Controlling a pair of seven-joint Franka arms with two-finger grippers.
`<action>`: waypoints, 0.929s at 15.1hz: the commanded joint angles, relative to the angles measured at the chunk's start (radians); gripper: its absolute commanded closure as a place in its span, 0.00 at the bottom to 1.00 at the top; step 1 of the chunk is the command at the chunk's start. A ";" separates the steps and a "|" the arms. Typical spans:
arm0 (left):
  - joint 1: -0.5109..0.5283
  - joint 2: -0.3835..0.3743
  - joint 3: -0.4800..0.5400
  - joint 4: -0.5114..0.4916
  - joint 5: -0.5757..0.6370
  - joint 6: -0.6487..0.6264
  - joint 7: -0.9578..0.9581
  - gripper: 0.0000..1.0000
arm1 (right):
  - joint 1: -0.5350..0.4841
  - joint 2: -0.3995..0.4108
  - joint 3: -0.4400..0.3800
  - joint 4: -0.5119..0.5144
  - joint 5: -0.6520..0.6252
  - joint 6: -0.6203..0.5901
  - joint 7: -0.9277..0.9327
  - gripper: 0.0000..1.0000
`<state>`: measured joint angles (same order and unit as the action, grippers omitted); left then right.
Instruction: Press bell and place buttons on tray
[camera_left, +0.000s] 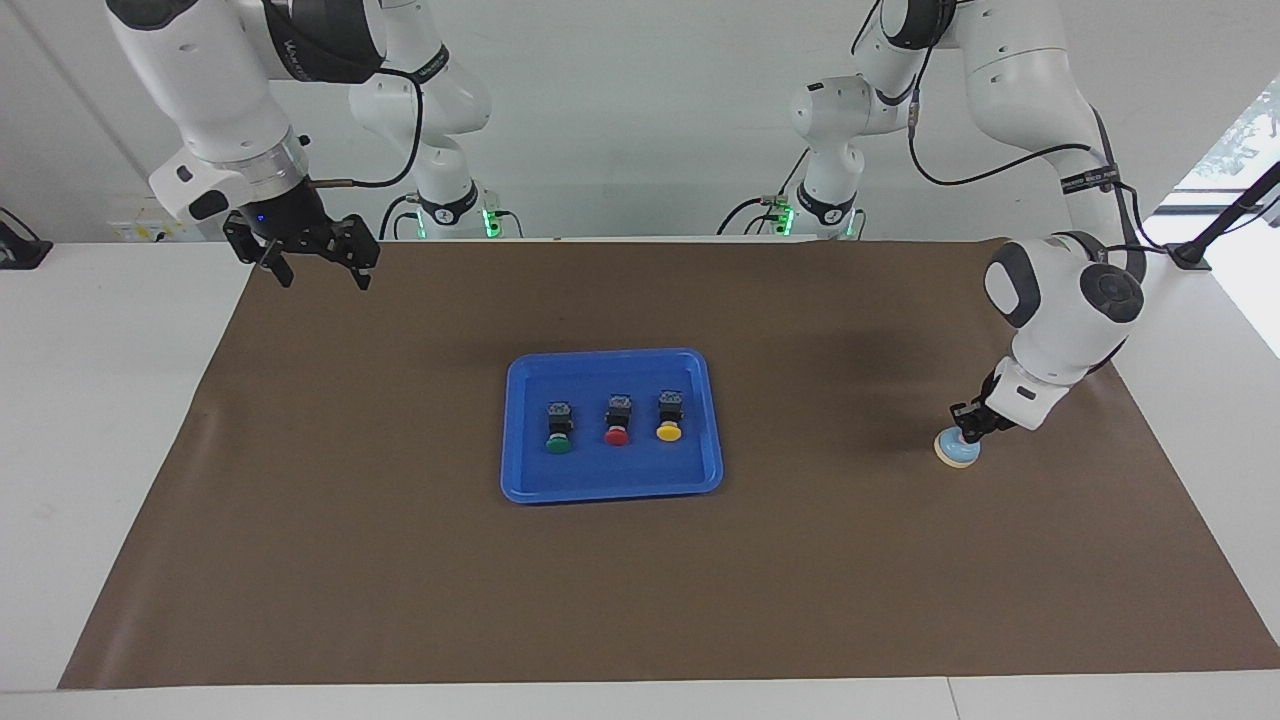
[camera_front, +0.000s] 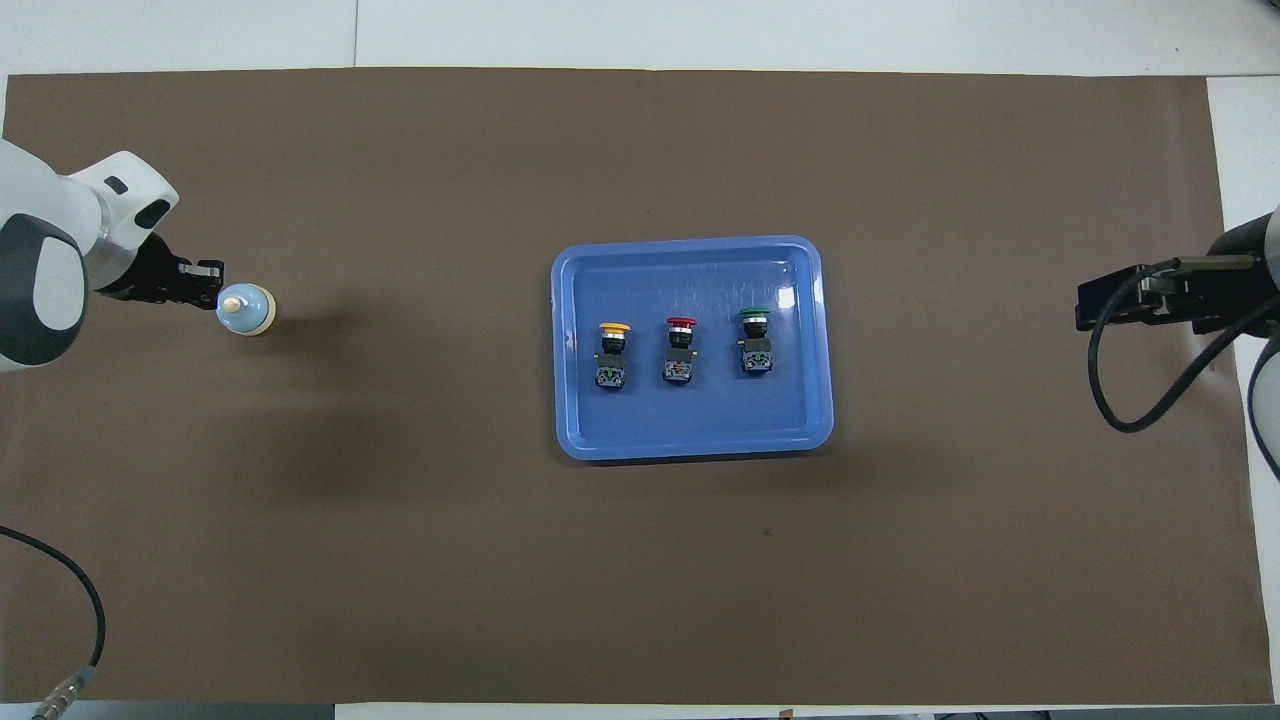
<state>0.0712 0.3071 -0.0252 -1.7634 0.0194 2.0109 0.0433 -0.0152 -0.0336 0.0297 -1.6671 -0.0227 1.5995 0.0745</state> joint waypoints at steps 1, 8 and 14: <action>-0.005 -0.092 0.001 0.005 0.019 -0.101 -0.002 0.00 | -0.012 -0.017 0.007 -0.020 0.009 0.007 -0.022 0.00; -0.033 -0.259 -0.007 0.012 0.008 -0.306 -0.039 0.00 | -0.012 -0.019 0.007 -0.020 0.009 0.007 -0.022 0.00; -0.064 -0.319 -0.009 0.009 0.007 -0.422 -0.042 0.00 | -0.012 -0.017 0.007 -0.020 0.009 0.007 -0.022 0.00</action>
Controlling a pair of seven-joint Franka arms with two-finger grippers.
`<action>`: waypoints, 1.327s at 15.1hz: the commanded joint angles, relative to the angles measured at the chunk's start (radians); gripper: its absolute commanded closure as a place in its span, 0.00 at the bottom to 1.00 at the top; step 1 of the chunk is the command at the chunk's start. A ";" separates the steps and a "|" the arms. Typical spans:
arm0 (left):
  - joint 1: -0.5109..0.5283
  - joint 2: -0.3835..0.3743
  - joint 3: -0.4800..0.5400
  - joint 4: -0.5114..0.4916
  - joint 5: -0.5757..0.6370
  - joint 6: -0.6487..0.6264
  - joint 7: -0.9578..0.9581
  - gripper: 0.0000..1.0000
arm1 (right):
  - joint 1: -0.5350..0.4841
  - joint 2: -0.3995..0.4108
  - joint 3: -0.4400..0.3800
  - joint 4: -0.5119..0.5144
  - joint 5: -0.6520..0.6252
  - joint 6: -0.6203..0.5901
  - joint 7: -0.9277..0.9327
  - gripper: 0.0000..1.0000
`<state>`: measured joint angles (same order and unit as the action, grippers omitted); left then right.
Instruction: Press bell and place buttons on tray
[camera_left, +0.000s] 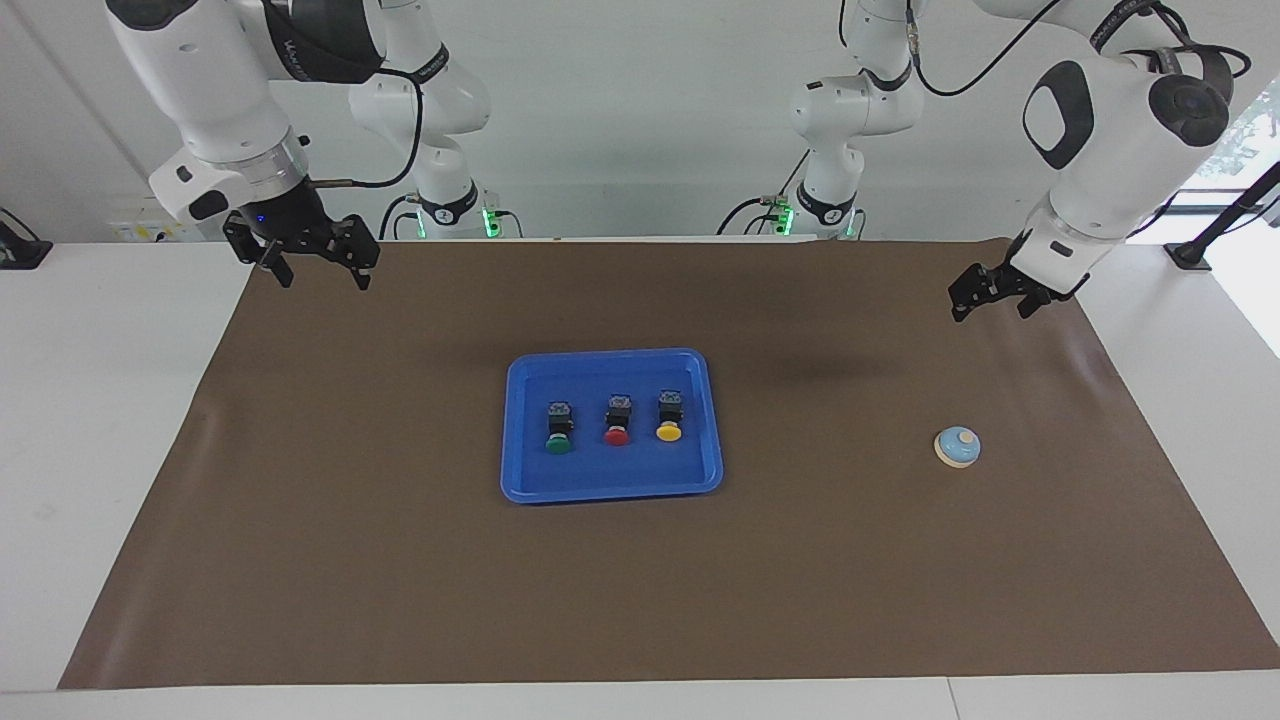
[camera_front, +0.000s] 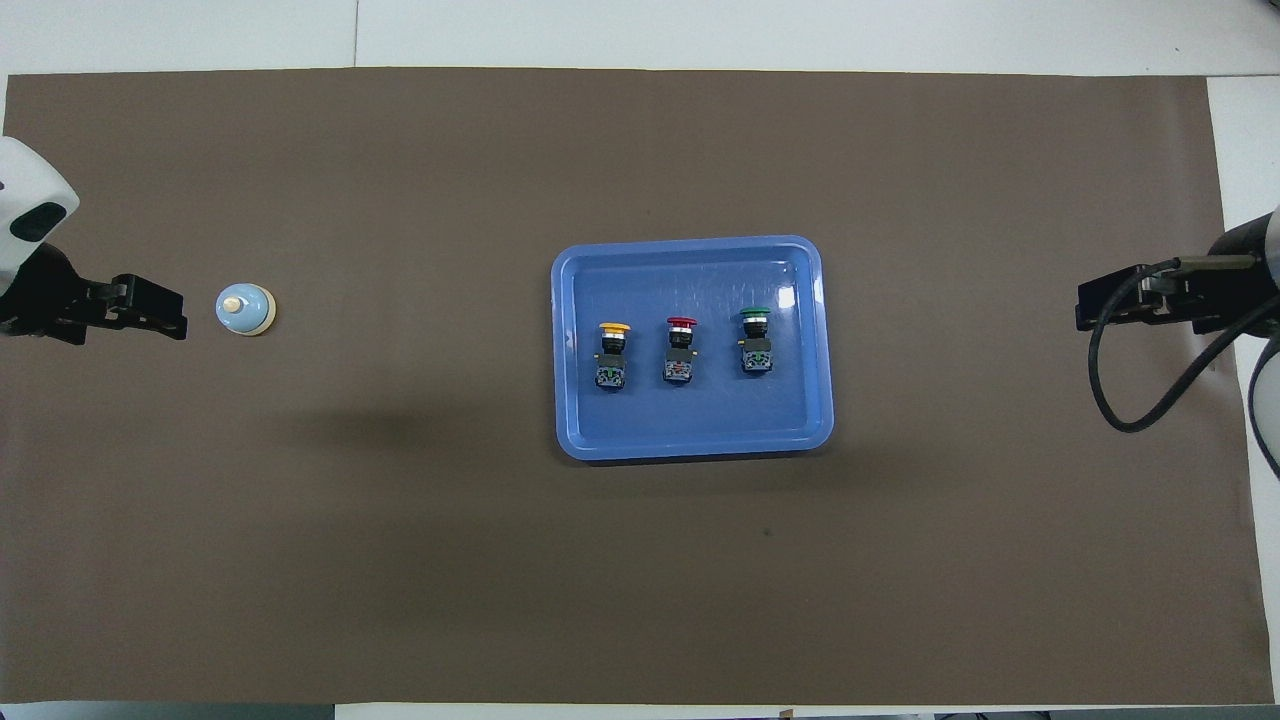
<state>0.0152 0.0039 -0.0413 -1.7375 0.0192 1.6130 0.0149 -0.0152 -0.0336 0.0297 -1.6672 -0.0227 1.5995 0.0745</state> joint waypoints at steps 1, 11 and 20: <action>0.002 -0.027 0.008 -0.017 0.007 -0.031 -0.006 0.00 | -0.012 -0.017 0.007 -0.020 0.009 0.007 -0.022 0.00; -0.011 0.005 0.008 0.061 0.011 -0.030 -0.001 0.00 | -0.012 -0.019 0.006 -0.020 0.009 0.007 -0.022 0.00; -0.012 -0.010 0.008 0.092 0.010 -0.048 -0.003 0.00 | -0.012 -0.017 0.007 -0.020 0.009 0.007 -0.022 0.00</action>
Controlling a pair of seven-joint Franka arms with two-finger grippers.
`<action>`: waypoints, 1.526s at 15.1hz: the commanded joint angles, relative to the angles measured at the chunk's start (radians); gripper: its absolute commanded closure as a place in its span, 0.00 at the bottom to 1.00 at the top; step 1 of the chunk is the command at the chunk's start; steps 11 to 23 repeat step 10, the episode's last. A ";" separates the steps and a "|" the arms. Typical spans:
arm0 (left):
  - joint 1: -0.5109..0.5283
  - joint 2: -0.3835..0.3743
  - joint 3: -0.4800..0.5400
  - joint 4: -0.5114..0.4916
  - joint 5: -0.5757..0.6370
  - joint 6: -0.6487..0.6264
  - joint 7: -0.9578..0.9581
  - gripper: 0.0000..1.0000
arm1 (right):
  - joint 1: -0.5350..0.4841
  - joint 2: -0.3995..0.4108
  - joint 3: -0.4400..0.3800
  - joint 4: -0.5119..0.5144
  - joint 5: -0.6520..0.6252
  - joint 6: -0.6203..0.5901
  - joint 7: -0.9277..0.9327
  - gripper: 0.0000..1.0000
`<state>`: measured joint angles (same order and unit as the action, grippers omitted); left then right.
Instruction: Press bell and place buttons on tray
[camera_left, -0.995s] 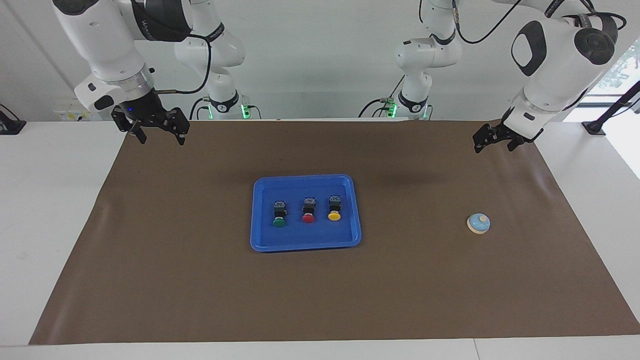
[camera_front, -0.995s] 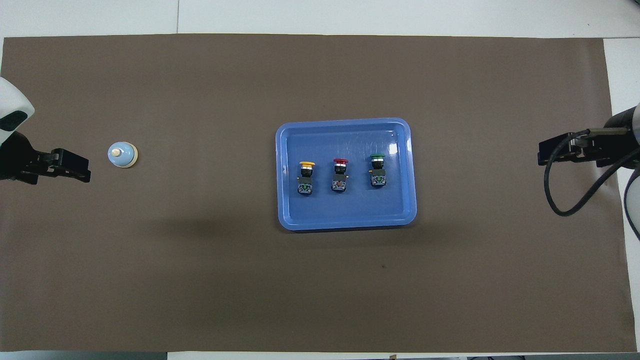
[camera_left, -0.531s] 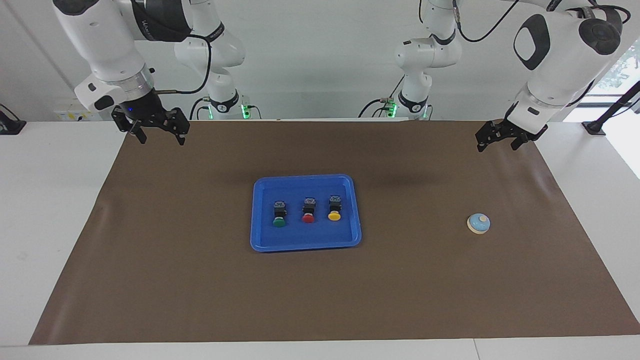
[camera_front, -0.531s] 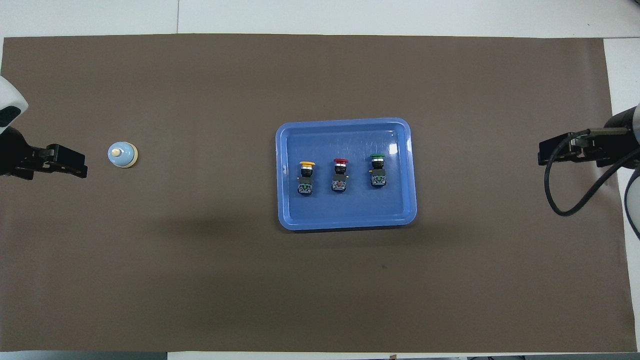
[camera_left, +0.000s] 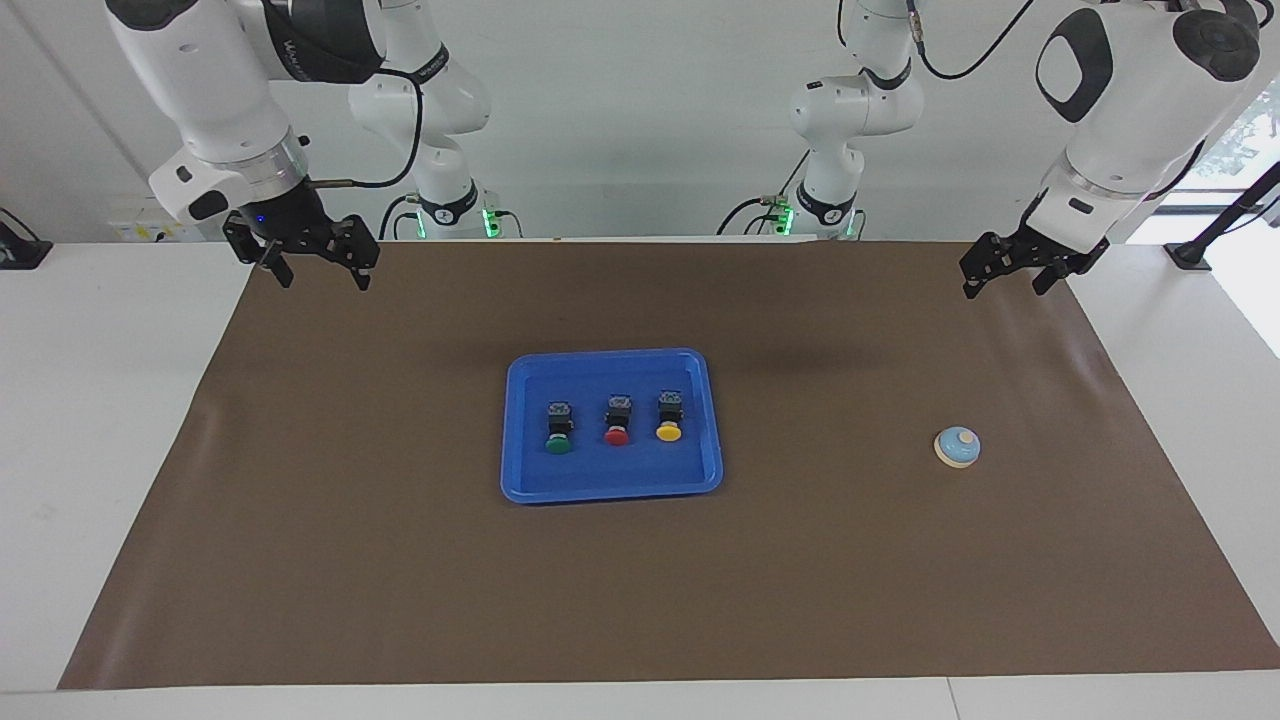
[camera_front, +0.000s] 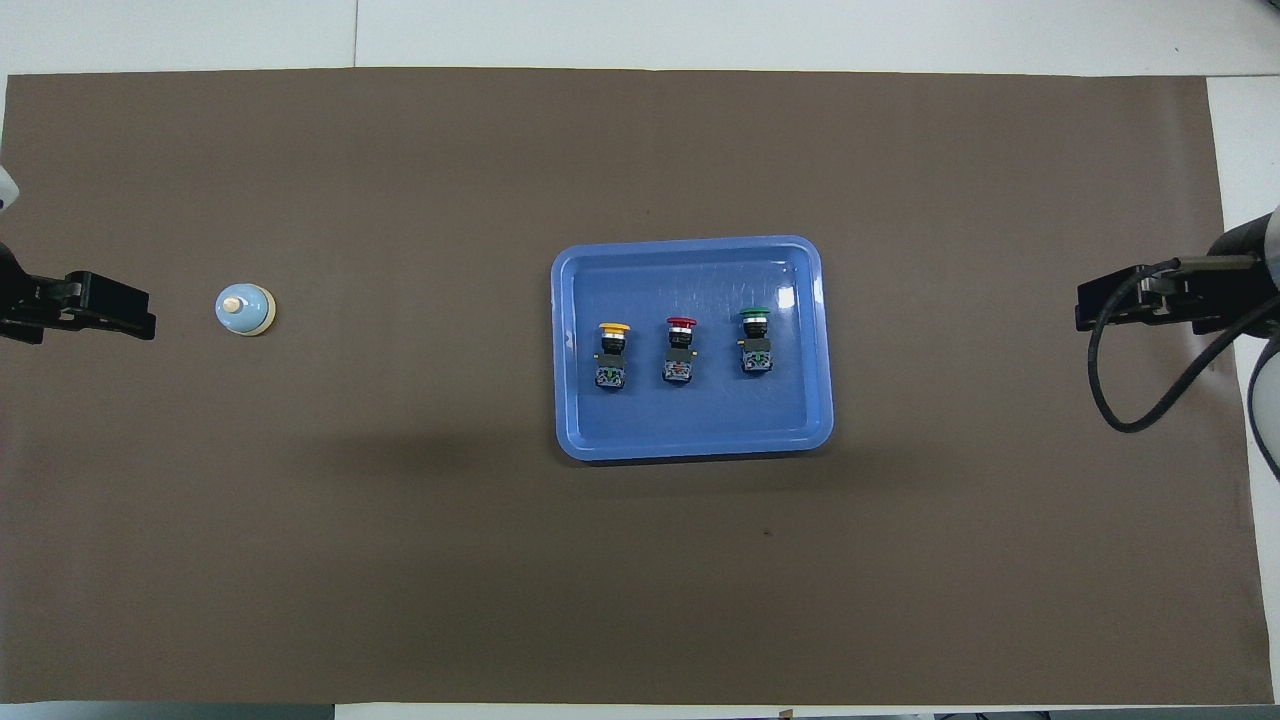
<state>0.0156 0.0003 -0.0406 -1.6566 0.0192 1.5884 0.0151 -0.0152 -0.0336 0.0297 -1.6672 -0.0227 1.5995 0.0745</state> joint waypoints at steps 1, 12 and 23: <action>-0.019 -0.006 0.007 0.011 0.010 -0.024 -0.003 0.00 | -0.012 -0.017 0.007 -0.020 0.009 0.007 -0.022 0.00; -0.023 -0.008 0.007 0.005 -0.015 -0.016 -0.001 0.00 | -0.012 -0.017 0.007 -0.020 0.009 0.007 -0.022 0.00; -0.023 -0.008 0.007 0.005 -0.015 -0.016 -0.001 0.00 | -0.012 -0.017 0.007 -0.020 0.009 0.007 -0.022 0.00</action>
